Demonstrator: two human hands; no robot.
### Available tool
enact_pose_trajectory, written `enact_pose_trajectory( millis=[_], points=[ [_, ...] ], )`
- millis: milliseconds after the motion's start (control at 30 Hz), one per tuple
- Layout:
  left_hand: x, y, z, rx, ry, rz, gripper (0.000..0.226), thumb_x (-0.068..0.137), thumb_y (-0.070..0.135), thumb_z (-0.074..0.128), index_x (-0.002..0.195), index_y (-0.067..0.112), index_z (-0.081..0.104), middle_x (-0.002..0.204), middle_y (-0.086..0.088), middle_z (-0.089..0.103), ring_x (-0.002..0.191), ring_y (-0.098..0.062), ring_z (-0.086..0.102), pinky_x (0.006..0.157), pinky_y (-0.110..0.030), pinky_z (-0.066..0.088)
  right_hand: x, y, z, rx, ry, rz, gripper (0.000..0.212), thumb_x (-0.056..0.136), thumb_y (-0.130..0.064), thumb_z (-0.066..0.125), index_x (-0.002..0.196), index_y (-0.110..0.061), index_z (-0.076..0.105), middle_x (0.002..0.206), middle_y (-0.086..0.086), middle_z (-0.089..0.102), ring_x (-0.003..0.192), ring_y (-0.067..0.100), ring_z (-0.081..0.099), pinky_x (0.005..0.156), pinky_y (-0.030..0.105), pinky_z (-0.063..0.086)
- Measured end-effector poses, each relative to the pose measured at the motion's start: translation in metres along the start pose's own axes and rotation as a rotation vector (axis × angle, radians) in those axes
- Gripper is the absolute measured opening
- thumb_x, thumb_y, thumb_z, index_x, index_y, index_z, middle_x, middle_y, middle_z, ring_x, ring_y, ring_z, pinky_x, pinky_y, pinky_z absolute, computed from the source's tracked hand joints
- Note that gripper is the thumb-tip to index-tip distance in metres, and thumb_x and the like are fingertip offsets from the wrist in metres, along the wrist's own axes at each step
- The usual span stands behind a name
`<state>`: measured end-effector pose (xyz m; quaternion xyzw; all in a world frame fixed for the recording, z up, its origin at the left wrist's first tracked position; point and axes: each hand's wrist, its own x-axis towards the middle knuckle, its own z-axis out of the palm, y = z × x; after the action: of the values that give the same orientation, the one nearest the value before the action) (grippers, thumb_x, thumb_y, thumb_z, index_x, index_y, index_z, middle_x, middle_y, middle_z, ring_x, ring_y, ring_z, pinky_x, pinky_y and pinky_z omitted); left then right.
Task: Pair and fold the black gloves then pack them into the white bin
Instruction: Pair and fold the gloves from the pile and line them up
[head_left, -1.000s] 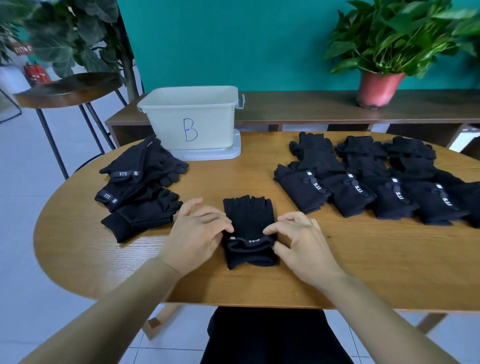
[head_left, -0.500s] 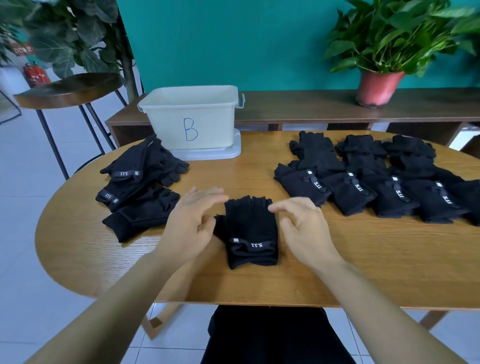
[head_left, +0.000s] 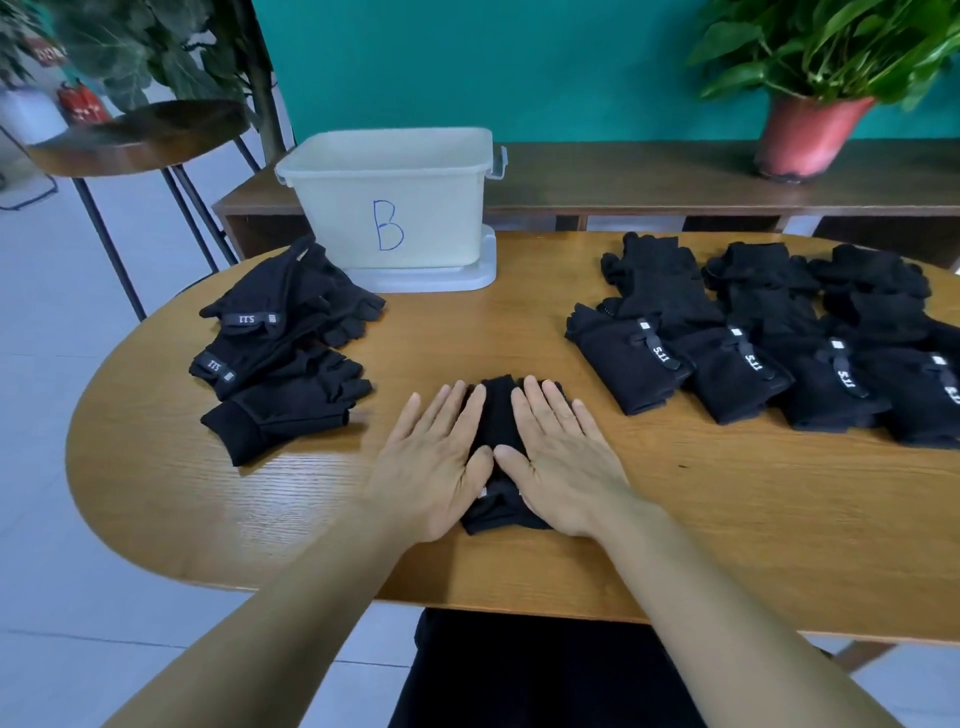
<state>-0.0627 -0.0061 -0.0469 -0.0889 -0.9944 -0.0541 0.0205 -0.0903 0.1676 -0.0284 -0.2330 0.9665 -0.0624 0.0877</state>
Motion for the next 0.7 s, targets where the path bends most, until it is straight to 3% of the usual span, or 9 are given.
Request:
enact_pose_trajectory(
  millis=[167, 300, 400, 500, 600, 700],
  points=[
    [-0.003, 0.0, 0.0, 0.007, 0.007, -0.087, 0.077, 0.079, 0.07, -0.023, 0.147, 0.033, -0.025, 0.165, 0.004, -0.009, 0.148, -0.009, -0.02, 0.115, -0.042, -0.025, -0.004, 0.006, 0.004, 0.074, 0.053, 0.049, 0.066, 0.102, -0.053, 0.004, 0.153, -0.017, -0.016, 0.16, -0.001, -0.025, 0.146, 0.009, -0.023, 0.121, 0.033, -0.012],
    [-0.017, -0.005, -0.005, -0.089, 0.116, -0.129, 0.08, 0.082, 0.076, -0.02, 0.149, 0.033, -0.023, 0.164, 0.008, -0.01, 0.146, -0.004, -0.023, 0.113, -0.043, -0.029, -0.015, 0.017, 0.008, 0.327, 0.216, -0.042, 0.078, 0.093, -0.067, 0.001, 0.157, -0.021, 0.004, 0.164, -0.005, -0.001, 0.148, 0.001, -0.008, 0.12, 0.023, -0.01],
    [-0.035, -0.004, -0.014, -0.221, 0.293, -0.026, 0.08, 0.094, 0.072, 0.0, 0.158, 0.024, 0.01, 0.165, 0.006, 0.008, 0.15, -0.003, -0.006, 0.119, -0.043, -0.018, -0.033, 0.025, 0.008, 0.476, 0.403, -0.077, 0.076, 0.093, -0.064, 0.008, 0.152, -0.021, 0.031, 0.16, -0.005, 0.026, 0.147, -0.002, 0.011, 0.121, 0.022, -0.001],
    [-0.053, 0.003, -0.021, -0.213, 0.467, 0.109, 0.063, 0.096, 0.064, 0.035, 0.141, 0.022, 0.05, 0.152, 0.005, 0.042, 0.144, -0.009, 0.031, 0.12, -0.041, 0.004, -0.053, 0.03, 0.009, 0.461, 0.518, -0.115, 0.066, 0.098, -0.058, 0.021, 0.145, -0.019, 0.045, 0.151, -0.002, 0.043, 0.144, 0.003, 0.025, 0.121, 0.023, 0.007],
    [-0.062, 0.01, -0.024, -0.162, 0.437, 0.203, 0.056, 0.081, 0.064, 0.056, 0.124, 0.029, 0.061, 0.132, 0.013, 0.057, 0.125, -0.008, 0.048, 0.11, -0.037, 0.015, -0.065, 0.03, 0.012, 0.365, 0.584, -0.179, 0.057, 0.098, -0.051, 0.036, 0.139, -0.015, 0.054, 0.143, 0.003, 0.053, 0.141, 0.013, 0.036, 0.12, 0.028, 0.014],
    [-0.062, 0.011, -0.024, -0.138, 0.336, 0.213, 0.052, 0.077, 0.063, 0.056, 0.118, 0.033, 0.065, 0.122, 0.017, 0.062, 0.115, -0.007, 0.054, 0.102, -0.036, 0.02, -0.07, 0.024, 0.012, 0.231, 0.586, -0.229, 0.056, 0.092, -0.046, 0.047, 0.136, -0.014, 0.058, 0.139, 0.006, 0.057, 0.137, 0.018, 0.042, 0.118, 0.033, 0.018]
  ],
)
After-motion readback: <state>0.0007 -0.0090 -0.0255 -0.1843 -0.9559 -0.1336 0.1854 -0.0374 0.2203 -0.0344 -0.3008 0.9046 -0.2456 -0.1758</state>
